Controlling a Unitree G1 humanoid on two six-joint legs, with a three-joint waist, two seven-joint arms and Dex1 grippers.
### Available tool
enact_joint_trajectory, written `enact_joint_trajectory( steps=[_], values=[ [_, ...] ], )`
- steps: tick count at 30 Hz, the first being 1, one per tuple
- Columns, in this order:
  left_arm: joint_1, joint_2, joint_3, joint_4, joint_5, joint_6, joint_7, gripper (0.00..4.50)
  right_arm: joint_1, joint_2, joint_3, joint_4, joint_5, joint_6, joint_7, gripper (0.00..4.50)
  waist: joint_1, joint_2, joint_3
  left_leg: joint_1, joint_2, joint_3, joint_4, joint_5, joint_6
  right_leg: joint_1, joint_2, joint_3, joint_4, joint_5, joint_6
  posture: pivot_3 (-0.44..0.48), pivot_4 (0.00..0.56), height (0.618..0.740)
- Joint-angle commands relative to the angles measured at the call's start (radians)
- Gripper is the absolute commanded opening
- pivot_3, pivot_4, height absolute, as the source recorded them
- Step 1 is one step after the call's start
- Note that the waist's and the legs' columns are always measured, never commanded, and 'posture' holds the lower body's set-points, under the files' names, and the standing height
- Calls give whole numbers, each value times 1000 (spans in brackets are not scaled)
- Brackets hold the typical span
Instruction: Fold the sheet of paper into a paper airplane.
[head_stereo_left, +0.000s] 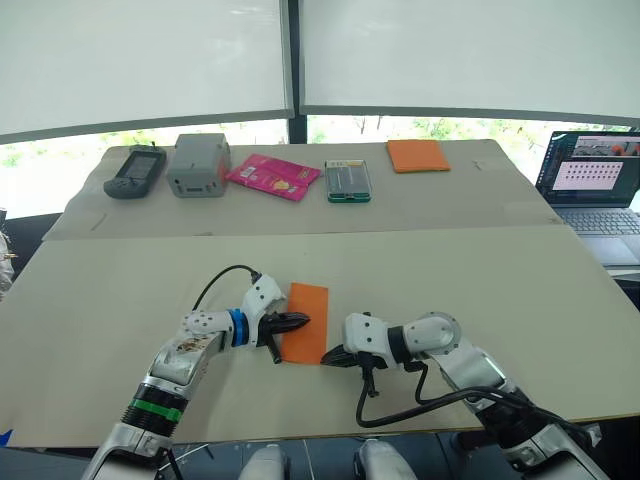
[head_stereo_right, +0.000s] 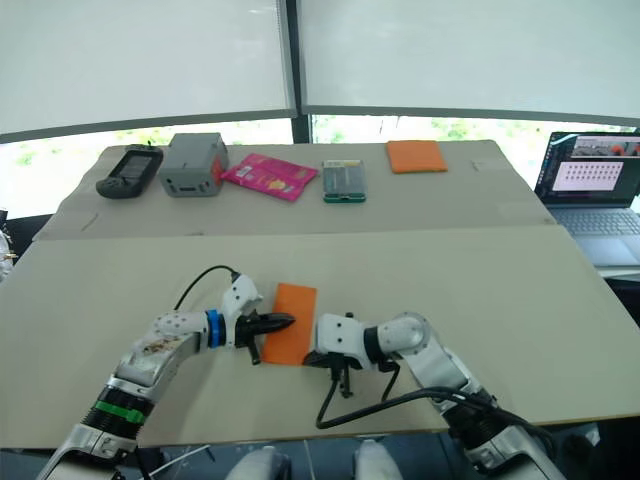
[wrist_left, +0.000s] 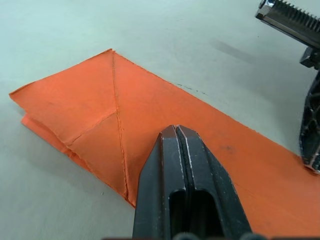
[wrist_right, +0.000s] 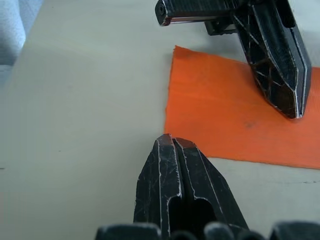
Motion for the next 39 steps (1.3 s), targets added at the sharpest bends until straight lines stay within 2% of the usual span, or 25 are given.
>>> enact_joint_trajectory(
  steps=[1,4,8,15,18,23,30,37,39],
  values=[
    [41,20,47,-26,-56,86,-10,0,3,-1,-35,-13,57,85,5,13,-2,-1,0,0,0,0,0,0,0,0,0,0,0,0,0,0,150,740],
    [61,39,90,-97,-132,140,-44,0,-13,3,-137,-27,153,157,-16,13,-2,-1,3,-4,1,-1,0,0,0,-4,0,0,1,0,0,0,150,740],
    [77,63,129,-156,-182,186,-46,0,-16,-11,-200,-38,202,195,-31,13,1,-2,3,-16,0,-1,1,0,0,-16,0,0,2,5,-7,0,150,740],
    [74,96,272,-195,-277,262,0,0,-58,-10,-189,-4,181,182,-75,13,-1,-2,4,-22,0,-1,1,0,0,-21,-1,0,2,6,-7,0,150,740],
    [85,128,299,-192,-285,259,-9,0,-68,-14,-190,-3,178,180,-84,13,0,-2,4,-21,0,-1,1,0,0,-21,-1,-1,3,6,-7,0,150,740],
    [83,139,242,-170,-236,226,-15,0,-90,-46,-214,-7,175,188,-94,13,5,-2,4,-21,-1,-1,1,0,0,-20,-1,-1,2,6,-7,0,150,740],
    [23,58,116,-133,-185,188,-8,0,-121,-116,-259,-11,183,201,-109,13,22,-3,5,-22,-1,1,1,0,0,-20,-1,-1,1,6,-7,0,150,740],
    [-27,-9,32,-80,-157,140,-44,0,-85,-145,-293,-42,196,223,-133,13,23,-3,5,-22,-2,3,1,0,0,-20,-1,-1,1,6,-7,0,150,740],
    [-58,-55,14,-57,-158,149,-31,0,-72,-148,-303,-52,197,230,-144,13,24,-3,5,-22,-2,3,1,0,0,-20,-1,-1,1,6,-7,0,150,740]
  ],
)
